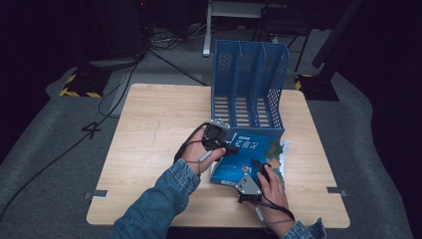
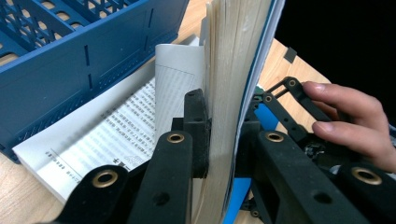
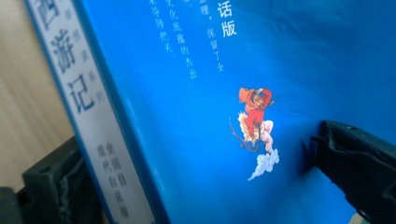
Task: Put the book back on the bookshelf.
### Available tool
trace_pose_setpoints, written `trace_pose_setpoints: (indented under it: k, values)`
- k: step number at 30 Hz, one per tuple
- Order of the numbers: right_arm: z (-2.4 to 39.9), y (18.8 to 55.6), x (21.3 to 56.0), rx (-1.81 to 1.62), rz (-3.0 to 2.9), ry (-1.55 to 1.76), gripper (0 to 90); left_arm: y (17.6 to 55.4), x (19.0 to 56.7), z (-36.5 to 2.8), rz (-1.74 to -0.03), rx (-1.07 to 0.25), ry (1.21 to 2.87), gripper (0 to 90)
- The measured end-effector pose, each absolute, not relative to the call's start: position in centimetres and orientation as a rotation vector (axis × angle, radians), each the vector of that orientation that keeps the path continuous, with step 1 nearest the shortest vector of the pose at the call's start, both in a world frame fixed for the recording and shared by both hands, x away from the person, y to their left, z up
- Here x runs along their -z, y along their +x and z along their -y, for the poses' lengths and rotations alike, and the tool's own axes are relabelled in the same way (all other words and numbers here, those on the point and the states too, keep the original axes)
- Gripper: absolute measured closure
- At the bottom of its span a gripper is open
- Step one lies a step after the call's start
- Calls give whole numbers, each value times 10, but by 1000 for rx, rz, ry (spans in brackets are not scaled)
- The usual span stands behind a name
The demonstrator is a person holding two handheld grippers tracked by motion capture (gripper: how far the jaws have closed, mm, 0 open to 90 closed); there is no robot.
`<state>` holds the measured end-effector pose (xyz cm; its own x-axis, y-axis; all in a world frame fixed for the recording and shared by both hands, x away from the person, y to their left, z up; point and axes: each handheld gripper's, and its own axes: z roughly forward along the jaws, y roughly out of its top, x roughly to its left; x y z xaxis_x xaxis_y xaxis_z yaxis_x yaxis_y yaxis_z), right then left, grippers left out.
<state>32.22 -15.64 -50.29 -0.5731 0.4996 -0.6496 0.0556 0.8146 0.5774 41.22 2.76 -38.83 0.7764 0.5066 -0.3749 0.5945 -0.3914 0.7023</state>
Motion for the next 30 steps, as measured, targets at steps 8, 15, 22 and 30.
trace_pose_setpoints:
  k: [8, 15, 22, 30]
  values:
    - [152, 325, 513, -669, -1995, 373, 0, 410, 389, -26, -828, 131, 2040, 808]
    - [149, 333, 523, -707, -1875, 377, 0, 411, 391, -26, -836, 114, 2027, 806]
    - [151, 338, 521, -719, -1905, 366, 0, 417, 398, -31, -878, 97, 1990, 793]
    - [154, 345, 519, -799, -1978, 383, 4, 421, 409, -35, -938, 66, 1986, 762]
